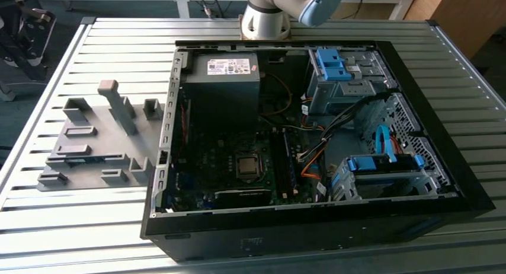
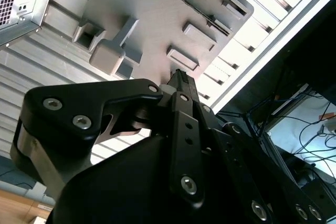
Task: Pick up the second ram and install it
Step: 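Pick up the second ram and move it above second insertion slot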
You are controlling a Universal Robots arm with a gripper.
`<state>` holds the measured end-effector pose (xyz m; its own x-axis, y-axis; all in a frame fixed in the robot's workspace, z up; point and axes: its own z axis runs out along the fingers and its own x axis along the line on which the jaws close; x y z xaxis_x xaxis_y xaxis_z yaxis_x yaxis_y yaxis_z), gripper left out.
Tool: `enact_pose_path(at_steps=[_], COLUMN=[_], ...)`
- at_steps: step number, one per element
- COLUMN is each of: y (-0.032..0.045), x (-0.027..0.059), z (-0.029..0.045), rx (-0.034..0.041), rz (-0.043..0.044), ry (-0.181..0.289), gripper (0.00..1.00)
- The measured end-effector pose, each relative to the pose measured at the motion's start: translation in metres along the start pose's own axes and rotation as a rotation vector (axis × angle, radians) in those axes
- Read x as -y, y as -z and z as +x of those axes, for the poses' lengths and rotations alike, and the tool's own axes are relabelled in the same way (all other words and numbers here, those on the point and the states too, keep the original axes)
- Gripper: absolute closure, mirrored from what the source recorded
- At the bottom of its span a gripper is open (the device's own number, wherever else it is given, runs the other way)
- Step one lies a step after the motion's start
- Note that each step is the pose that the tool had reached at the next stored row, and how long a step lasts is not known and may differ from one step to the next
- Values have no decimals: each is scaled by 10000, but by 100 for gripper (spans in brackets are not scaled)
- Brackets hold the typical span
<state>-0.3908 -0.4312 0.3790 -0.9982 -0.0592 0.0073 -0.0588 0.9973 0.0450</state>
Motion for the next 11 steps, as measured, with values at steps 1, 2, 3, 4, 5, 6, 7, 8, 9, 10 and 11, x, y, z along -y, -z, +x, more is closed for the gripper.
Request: enact_pose_path(at_steps=[1, 2, 3, 4, 5, 6, 7, 8, 9, 10, 11], y=[0, 0, -1, -1, -1, -1, -1, -1, -2, -2, -2], x=[0, 0, 0, 0, 0, 0, -1, -1, -1, -1, -1], z=[1, 2, 3, 4, 5, 7, 8, 9, 12, 14, 17], rx=[-1, -3, -4, -5, -6, -7, -8, -9, -9, -10, -10], rz=[0, 0, 0, 1, 1, 1, 1, 1, 2, 1, 1], ry=[28, 55, 82, 109, 136, 159, 176, 189, 199, 209, 220], gripper=[89, 89, 89, 89, 89, 89, 89, 89, 89, 89, 89])
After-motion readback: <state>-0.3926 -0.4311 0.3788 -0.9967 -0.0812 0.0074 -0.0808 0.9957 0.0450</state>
